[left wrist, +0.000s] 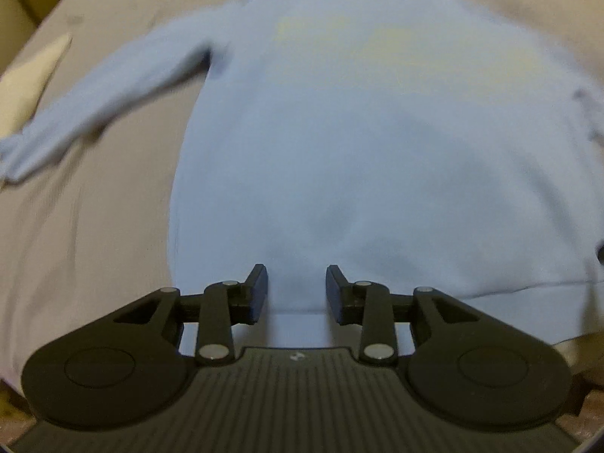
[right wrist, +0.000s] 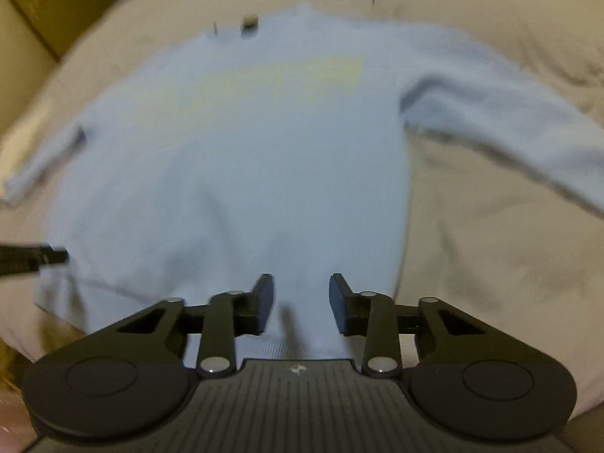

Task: Fold clothes

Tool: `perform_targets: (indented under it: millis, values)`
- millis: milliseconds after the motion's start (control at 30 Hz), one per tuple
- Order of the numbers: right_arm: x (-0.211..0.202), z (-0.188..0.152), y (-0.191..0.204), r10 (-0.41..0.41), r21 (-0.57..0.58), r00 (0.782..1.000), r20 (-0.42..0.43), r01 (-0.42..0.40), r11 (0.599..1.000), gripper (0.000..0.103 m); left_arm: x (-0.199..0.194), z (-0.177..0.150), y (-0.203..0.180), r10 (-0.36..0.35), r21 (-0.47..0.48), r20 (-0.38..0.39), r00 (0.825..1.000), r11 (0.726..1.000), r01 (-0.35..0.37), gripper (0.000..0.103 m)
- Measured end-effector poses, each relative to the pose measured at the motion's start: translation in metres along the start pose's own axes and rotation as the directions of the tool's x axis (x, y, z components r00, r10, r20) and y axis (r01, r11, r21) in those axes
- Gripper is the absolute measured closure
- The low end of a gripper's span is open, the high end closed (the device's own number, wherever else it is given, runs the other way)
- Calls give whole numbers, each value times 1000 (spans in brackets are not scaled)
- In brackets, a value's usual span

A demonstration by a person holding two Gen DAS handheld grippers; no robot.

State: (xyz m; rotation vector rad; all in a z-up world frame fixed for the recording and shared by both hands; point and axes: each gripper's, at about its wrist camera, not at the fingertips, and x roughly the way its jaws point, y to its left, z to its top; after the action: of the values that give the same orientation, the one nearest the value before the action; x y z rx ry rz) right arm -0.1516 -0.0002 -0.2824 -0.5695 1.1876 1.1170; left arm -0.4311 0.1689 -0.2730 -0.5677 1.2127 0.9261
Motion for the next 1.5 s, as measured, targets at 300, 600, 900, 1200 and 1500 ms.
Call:
perform_targets:
  millis: [300,600,900,1200,1500]
  values:
    - [-12,-52,31,-107,157,976,-188,137,978,57,-34,-28,29,-92,63,-111,990,993,100,73]
    - [-102,-21,87,-158,358,987,36,135,924,35,-117,28,53,-139,257,62,988,959,119,63]
    - [-118,-4,76,-200,408,975,99,144,902,33,-110,82,2,-308,374,88,947,892,255,64]
    - [-50,81,-5,-118,258,986,114,85,962,66,-46,167,-74,-331,378,102,938,885,272,68]
    - [46,225,-93,-50,-32,986,158,55,998,66,40,259,-159,-250,328,165,954,926,185,67]
